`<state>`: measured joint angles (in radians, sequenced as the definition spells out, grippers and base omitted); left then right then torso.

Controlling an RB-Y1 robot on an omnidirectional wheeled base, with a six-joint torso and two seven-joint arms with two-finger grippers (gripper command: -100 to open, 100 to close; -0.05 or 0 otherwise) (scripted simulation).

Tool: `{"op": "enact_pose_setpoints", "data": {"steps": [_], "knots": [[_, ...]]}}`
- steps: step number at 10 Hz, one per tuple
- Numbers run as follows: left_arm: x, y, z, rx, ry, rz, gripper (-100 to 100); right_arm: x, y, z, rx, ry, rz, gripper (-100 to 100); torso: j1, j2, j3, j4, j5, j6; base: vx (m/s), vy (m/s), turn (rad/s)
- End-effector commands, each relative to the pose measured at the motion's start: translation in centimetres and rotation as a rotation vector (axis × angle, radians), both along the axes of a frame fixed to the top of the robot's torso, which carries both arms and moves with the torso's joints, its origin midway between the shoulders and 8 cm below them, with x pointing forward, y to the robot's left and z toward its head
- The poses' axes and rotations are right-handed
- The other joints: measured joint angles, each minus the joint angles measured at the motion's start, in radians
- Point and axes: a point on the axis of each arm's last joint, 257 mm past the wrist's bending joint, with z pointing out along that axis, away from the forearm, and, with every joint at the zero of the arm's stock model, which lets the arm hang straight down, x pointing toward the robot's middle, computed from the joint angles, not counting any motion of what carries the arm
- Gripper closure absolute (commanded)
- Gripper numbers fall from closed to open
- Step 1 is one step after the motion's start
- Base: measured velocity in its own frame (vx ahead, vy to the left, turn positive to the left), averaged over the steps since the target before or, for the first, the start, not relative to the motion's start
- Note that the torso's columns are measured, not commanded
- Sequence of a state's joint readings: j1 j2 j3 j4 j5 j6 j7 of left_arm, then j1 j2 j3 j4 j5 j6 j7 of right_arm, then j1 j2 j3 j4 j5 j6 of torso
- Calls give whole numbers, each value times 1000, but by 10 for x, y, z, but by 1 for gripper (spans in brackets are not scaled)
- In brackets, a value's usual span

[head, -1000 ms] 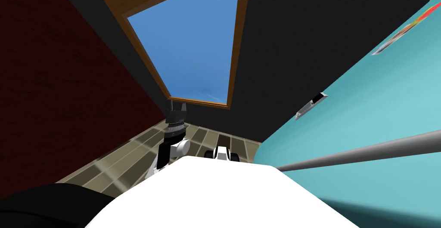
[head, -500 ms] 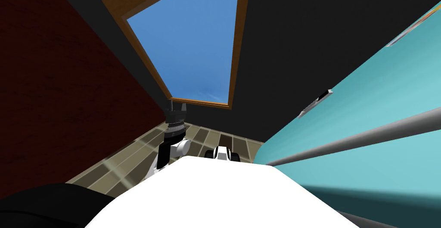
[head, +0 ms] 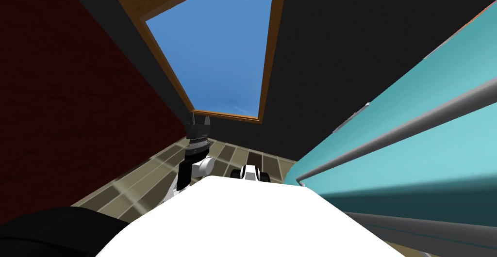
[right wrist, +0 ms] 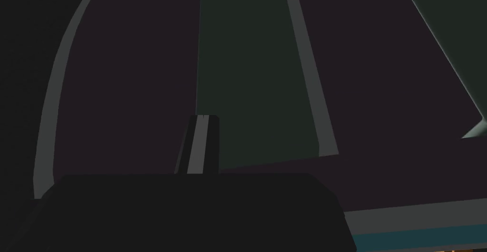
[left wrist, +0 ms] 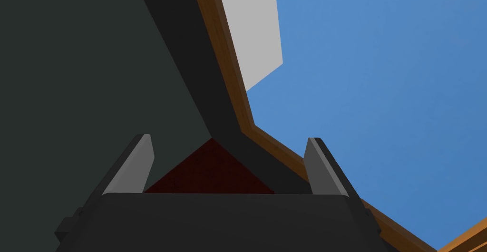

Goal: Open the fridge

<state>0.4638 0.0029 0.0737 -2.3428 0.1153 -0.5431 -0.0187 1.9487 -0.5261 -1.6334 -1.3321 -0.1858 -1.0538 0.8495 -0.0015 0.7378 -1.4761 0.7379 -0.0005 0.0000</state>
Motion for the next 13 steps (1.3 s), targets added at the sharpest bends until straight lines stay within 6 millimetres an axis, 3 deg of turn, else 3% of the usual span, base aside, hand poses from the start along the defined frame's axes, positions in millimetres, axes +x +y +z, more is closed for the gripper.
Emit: {"op": "enact_pose_setpoints", "data": {"steps": [1,3,5,7,9,10,13], "knots": [[0,0,0,0,0,0,0,-12,-31,-38,67,-25,-13,100,3,0,0,0,1,0,3,124,29],[0,0,0,0,0,0,0,-18,-64,-57,109,-46,-35,100,10,0,0,0,4,0,3,145,0],[0,0,0,0,0,0,0,4,-82,-96,186,-74,23,100,-4,0,0,0,-1,0,-5,20,-2],[0,0,0,0,0,0,0,3,-91,-126,242,-110,34,100,-3,0,0,0,-1,0,-2,-22,5],[0,0,0,0,0,0,0,5,-93,-133,251,-151,53,100,3,0,0,0,1,0,1,-6,-1],[0,0,0,0,0,0,0,10,-112,-163,293,-113,38,100,4,0,0,0,2,0,3,129,26],[0,0,0,0,0,0,0,43,-141,-208,371,-120,73,100,2,1,0,0,1,0,-9,107,0]]}}
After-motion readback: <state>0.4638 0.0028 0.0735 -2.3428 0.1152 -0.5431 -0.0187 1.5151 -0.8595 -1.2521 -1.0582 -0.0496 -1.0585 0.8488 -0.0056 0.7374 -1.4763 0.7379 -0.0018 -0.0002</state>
